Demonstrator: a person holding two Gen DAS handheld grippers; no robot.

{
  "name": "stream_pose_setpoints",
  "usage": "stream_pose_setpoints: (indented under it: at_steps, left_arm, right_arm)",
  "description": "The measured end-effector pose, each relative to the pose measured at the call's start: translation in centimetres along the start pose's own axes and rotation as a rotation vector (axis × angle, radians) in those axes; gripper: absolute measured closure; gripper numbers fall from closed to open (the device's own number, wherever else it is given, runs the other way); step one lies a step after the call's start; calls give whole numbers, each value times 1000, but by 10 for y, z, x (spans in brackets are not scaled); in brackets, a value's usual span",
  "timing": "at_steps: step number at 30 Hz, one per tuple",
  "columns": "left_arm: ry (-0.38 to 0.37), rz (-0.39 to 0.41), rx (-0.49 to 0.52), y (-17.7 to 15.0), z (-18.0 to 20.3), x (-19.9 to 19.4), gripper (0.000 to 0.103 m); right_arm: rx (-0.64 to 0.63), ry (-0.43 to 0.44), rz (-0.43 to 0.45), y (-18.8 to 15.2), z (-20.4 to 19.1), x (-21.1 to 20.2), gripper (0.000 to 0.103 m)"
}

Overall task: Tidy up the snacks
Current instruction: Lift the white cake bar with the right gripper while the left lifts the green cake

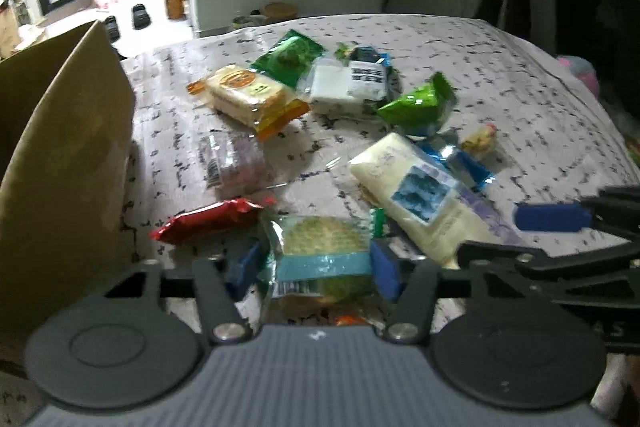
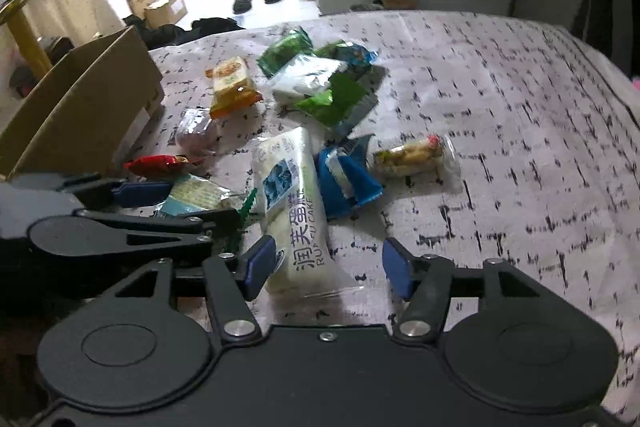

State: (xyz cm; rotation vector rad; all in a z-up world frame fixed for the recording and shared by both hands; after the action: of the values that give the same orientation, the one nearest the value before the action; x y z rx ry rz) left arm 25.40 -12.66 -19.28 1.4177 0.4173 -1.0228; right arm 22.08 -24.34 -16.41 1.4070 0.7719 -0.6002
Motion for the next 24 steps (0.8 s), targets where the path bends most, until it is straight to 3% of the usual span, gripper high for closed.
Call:
stream_pose_setpoints:
  at_steps: [6,11,15,24]
  left_arm:
    - [-16,25,-7,2,-6,-16,52]
    - [-19,58,-23,5,-10,-29,53]
    - [-25,72,-30,5,-11,-34,53]
    - [-65,128,-50,10,-11,-54,53]
  right_arm:
    - [-54,-2,33,4,-8,1,42]
    - [-64,-11,-8,11,-15,14,44]
    - [-113,5,-58,9,-24,25,63]
    - [-62,65,-17,9,-15,0,72]
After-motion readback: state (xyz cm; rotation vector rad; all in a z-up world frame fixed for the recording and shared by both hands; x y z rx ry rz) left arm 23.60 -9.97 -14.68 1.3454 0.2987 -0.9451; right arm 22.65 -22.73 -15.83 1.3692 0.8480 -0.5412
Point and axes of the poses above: each gripper's, at about its wrist camera, not at the fingertips, and x roughly the way its jaws point, z to its right, y to its top, the point moved 1 cm from there along x, roughly the way its jaws point, and after that the axes turned 5 degrees about -y, right-handed, at the moved point
